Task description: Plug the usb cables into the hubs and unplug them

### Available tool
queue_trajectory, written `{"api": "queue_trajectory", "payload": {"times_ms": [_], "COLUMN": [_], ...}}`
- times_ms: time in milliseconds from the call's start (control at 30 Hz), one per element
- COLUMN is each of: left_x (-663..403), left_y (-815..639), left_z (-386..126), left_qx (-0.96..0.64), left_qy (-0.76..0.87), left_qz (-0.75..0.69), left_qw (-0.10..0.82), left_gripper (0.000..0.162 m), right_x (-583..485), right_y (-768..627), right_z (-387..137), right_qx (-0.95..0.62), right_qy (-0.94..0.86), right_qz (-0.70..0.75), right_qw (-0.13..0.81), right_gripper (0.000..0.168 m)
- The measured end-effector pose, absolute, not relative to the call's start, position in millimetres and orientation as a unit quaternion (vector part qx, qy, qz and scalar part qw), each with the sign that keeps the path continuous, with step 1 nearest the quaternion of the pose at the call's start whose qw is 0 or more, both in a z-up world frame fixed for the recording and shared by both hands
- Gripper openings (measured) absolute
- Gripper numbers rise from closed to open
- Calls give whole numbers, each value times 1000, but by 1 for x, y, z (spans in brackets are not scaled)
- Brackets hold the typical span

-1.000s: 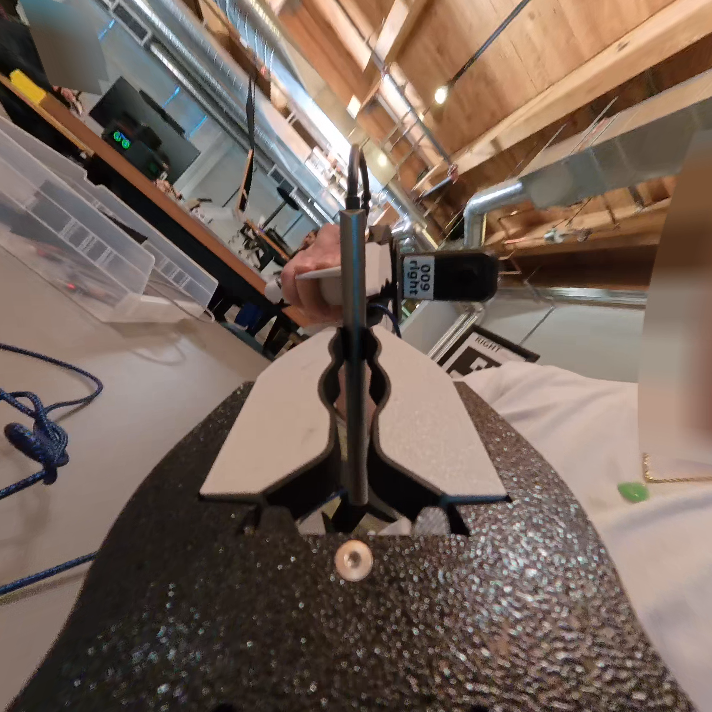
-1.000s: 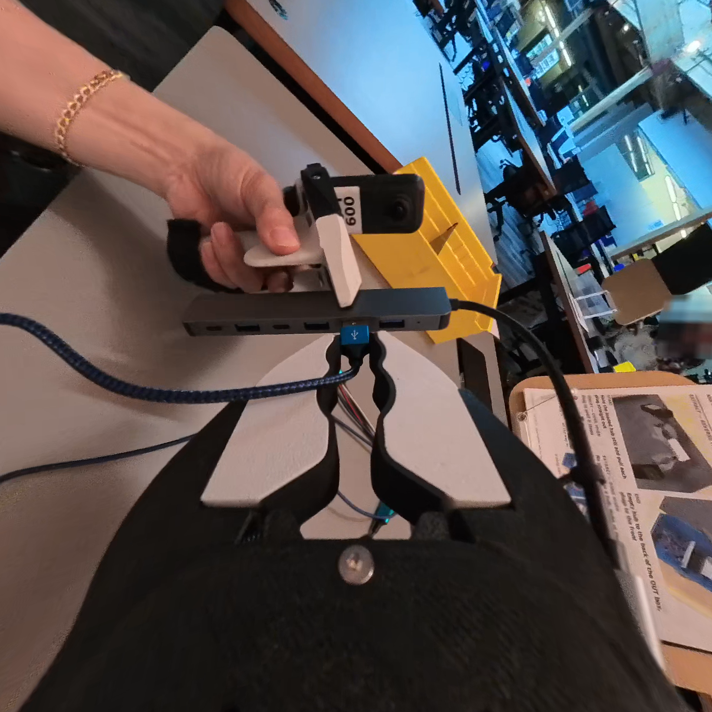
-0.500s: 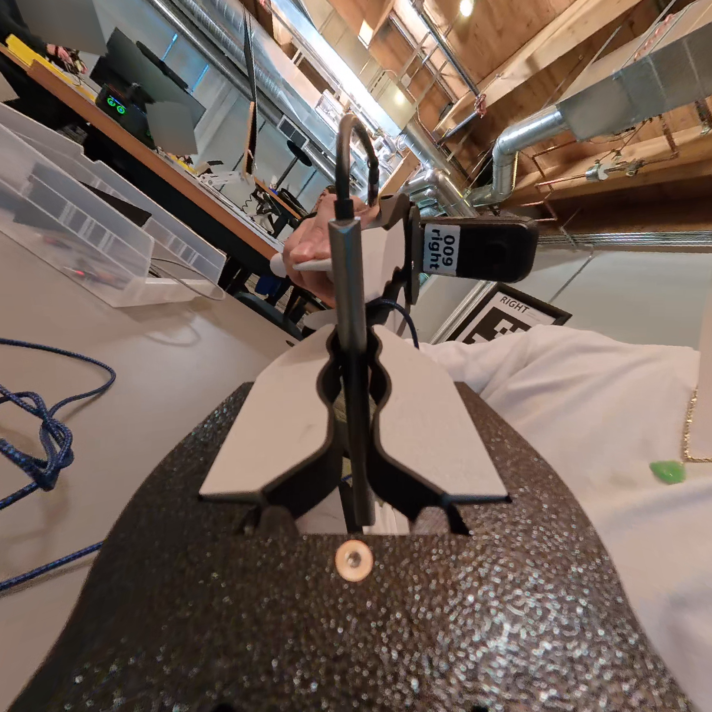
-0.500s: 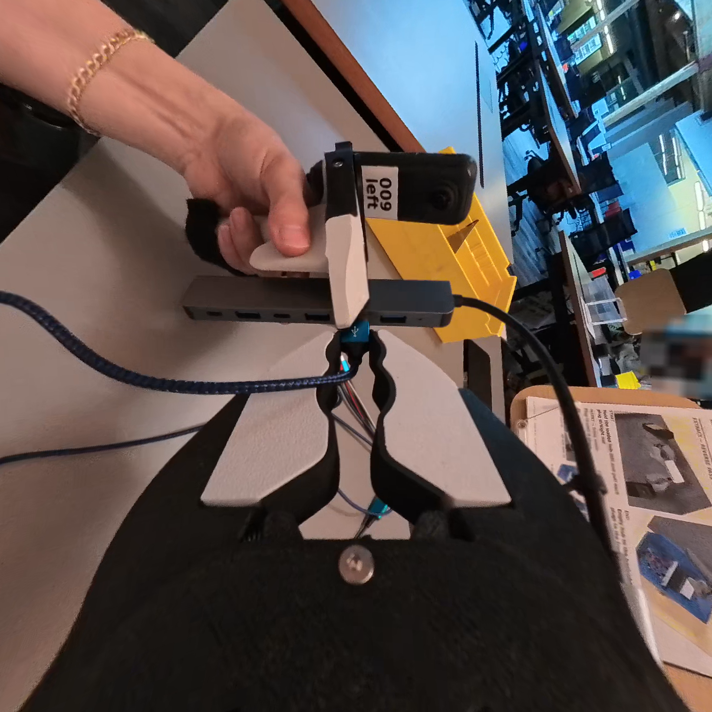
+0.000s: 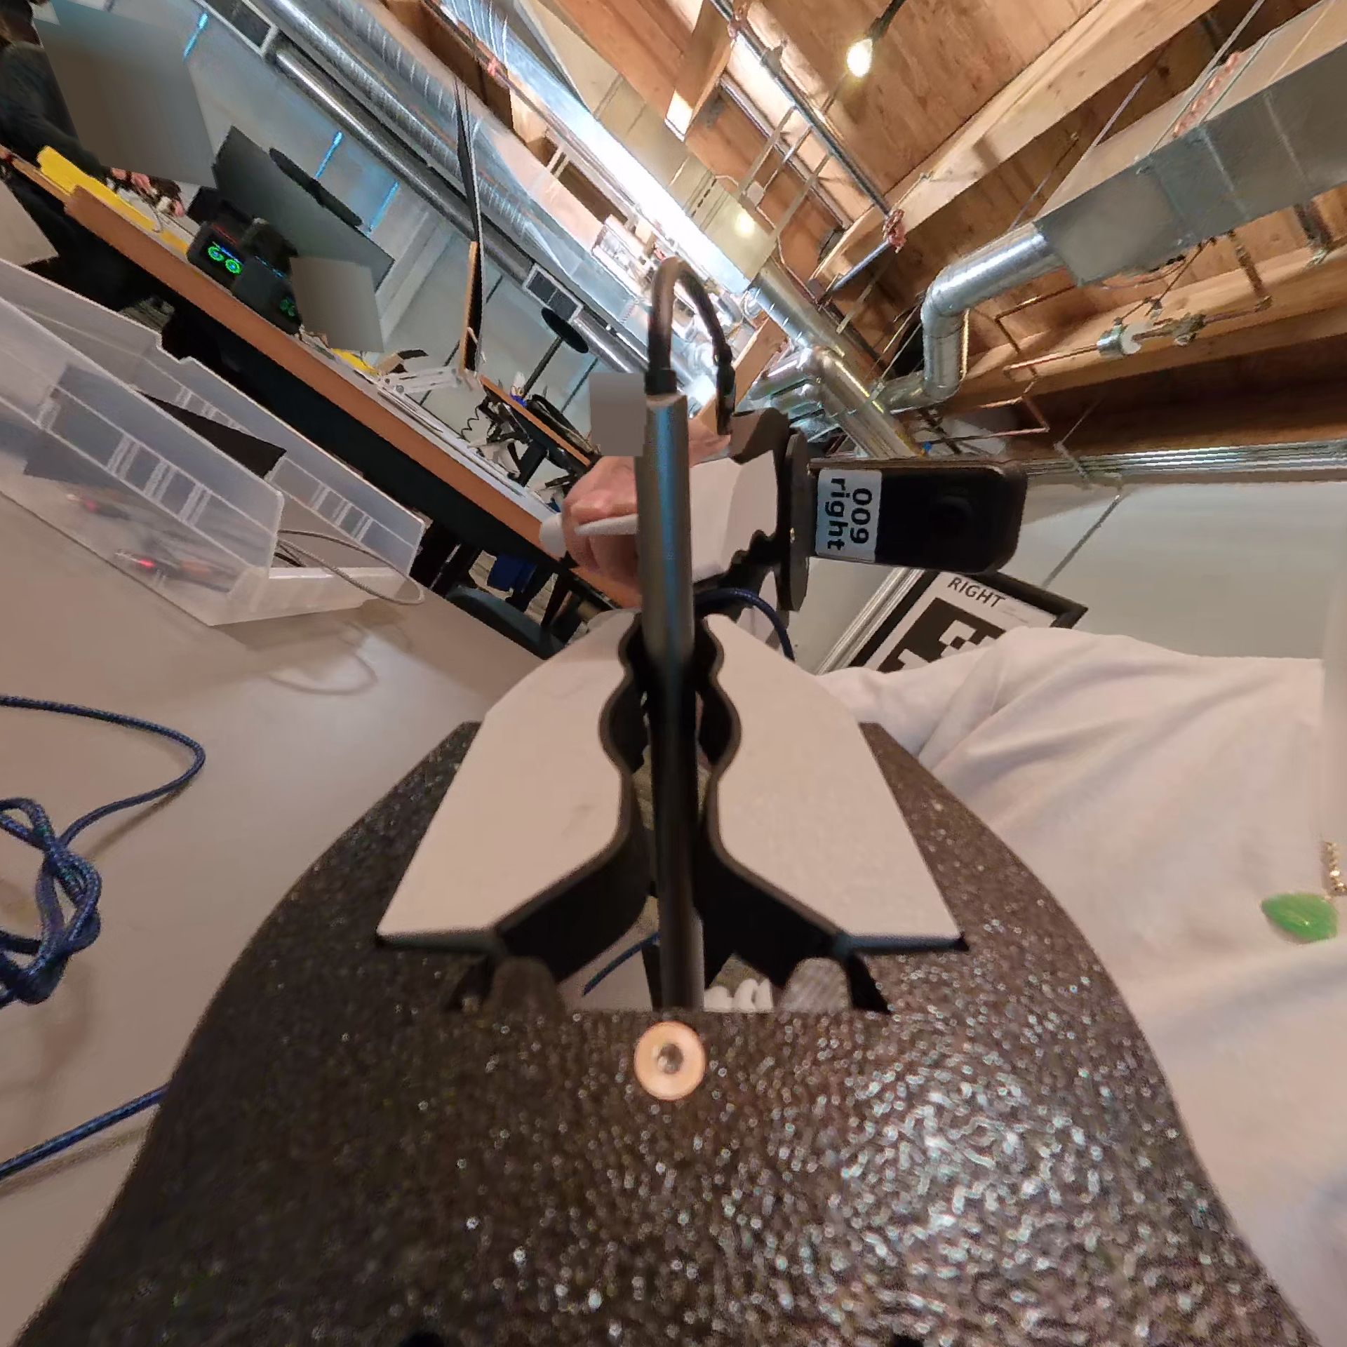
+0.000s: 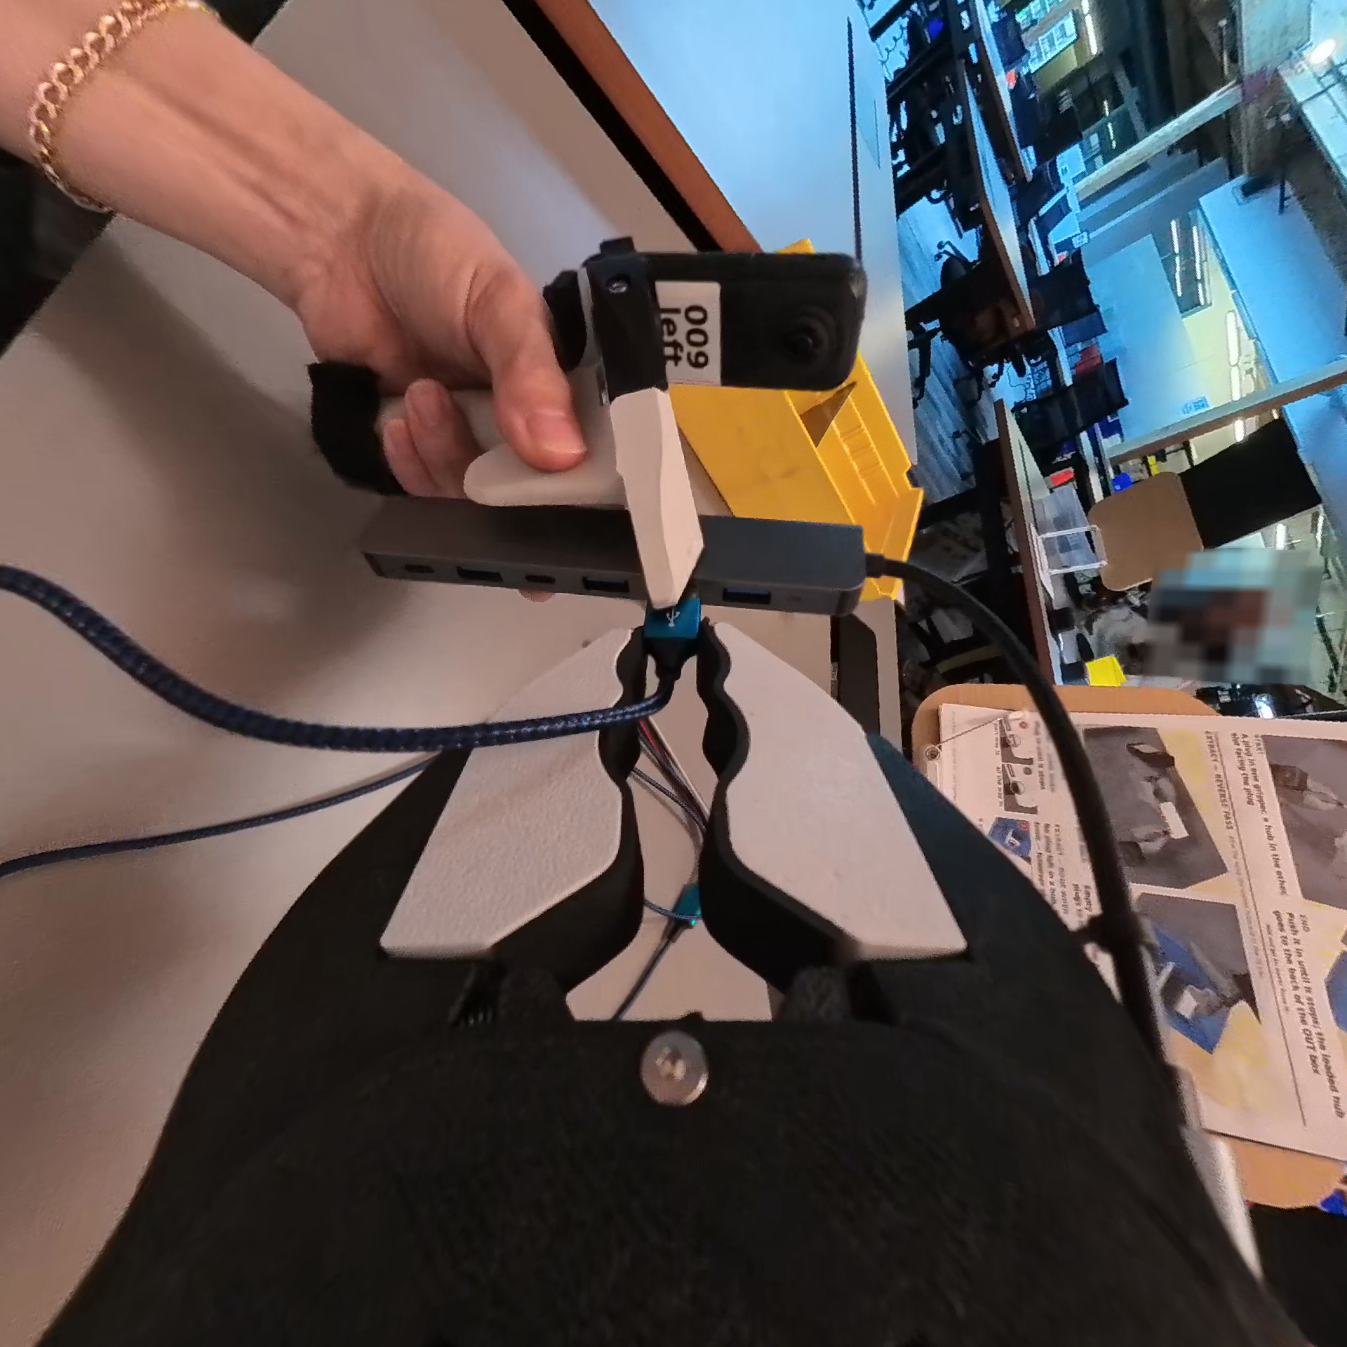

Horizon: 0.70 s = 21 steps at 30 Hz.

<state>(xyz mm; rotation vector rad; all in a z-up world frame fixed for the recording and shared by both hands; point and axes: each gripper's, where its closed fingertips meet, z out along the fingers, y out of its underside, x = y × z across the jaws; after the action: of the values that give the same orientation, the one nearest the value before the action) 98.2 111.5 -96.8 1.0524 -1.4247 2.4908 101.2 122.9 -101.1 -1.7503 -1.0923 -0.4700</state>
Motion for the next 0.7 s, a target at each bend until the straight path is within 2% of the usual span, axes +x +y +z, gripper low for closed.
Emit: {"api": "queue_trajectory", "payload": {"times_ms": [267, 333, 500, 700], "left_x": [100, 95, 96, 94], "left_y": [108, 104, 114, 121], "left_z": [-89, -89, -79, -83], "left_qx": [339, 330, 335, 358], "left_qy": [-442, -446, -403, -453], "left_qz": [829, 829, 849, 816], "left_qw": [48, 76, 65, 26], "left_gripper": [10, 10, 13, 9], "right_x": [102, 97, 93, 90], "right_y": [118, 114, 112, 115], "right_z": [-96, -96, -99, -102], "right_qx": [-727, -719, -714, -714], "right_qy": [-406, -422, -462, -475], "right_qz": [-183, -163, -137, -149], "right_qw": [522, 528, 509, 492], "right_gripper": [14, 14, 14, 14]}}
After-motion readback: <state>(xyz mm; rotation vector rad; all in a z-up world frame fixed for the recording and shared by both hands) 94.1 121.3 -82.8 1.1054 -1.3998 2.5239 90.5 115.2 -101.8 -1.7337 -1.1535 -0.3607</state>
